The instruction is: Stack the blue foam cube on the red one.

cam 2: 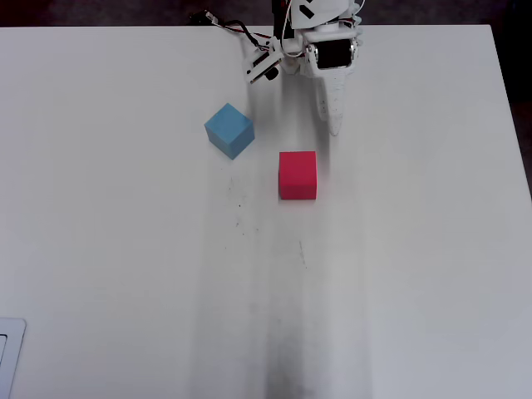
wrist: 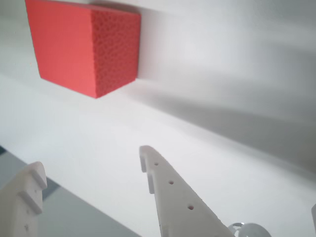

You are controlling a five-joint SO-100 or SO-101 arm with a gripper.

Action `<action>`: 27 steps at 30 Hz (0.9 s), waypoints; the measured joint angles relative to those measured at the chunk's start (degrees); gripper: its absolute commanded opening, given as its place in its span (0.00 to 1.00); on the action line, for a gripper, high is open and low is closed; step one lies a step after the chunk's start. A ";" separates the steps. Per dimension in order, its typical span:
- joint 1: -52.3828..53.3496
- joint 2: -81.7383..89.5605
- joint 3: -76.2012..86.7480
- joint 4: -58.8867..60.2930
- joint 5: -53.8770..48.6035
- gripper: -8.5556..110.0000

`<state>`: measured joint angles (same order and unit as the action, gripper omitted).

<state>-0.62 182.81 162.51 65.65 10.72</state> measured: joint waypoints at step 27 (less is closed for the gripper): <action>11.07 -15.82 -16.26 0.09 11.87 0.33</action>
<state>10.46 166.99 146.25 65.74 22.59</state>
